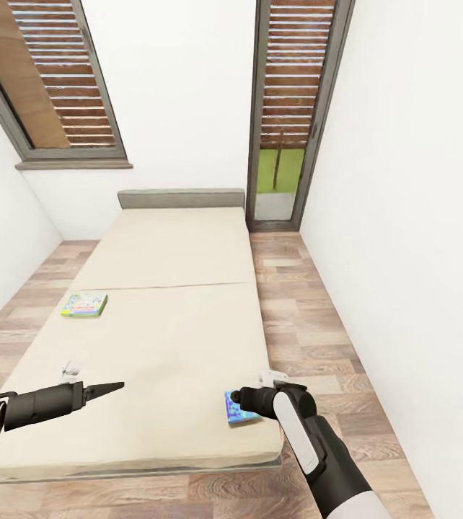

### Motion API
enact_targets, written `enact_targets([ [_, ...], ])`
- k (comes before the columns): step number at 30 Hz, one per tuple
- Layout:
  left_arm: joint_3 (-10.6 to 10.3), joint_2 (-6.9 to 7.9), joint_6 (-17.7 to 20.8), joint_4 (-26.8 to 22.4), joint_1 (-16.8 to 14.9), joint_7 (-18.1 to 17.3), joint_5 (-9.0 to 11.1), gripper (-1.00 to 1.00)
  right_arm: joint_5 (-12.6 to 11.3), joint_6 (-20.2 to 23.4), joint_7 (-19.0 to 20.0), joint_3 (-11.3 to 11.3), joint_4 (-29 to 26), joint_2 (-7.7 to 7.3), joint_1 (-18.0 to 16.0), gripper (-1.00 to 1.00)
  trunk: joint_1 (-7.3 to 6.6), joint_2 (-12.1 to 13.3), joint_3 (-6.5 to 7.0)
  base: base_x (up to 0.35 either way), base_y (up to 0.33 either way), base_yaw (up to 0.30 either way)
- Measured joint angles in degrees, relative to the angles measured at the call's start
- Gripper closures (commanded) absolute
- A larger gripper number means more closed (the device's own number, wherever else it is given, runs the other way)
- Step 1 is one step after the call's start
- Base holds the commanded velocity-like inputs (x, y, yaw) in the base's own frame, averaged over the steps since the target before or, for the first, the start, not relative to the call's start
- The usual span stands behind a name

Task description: Put all the toys in the child's room - the three board games (two on the bed and one on the table), the two jigsaw puzzles on the table, and the tennis ball on the table - inside the toy box on the table in the child's room.

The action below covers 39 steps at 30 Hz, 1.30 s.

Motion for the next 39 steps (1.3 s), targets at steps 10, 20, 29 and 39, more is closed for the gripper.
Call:
enact_targets([
  [10,-0.05,0.0,-0.04,-0.05,0.02,-0.08,0.12,-1.0,0.02,0.0,0.02,-0.04,-0.01,0.0,0.0,-1.0,0.01,0.0,-0.93,0.124,0.001,0.0],
  [20,-0.05,0.0,-0.04,-0.08,0.0,-0.09,0.1,-1.0,0.05,0.0,0.03,-0.06,-0.02,0.0,0.0,-1.0,0.02,0.0,-1.86,0.016,0.0,0.0],
  [29,-0.06,0.0,-0.06,-0.09,0.0,-0.09,0.08,-1.0,0.07,-0.09,0.02,-0.07,-0.02,0.0,0.0,-1.0,0.01,0.0,-2.54,0.002,0.0,0.0],
  [39,-0.06,0.0,-0.03,-0.1,0.01,-0.04,0.01,-1.0,0.14,-0.44,0.01,-0.07,-0.02,0.0,0.06,-1.0,0.01,0.0,-2.69,0.0,0.047,0.0],
])
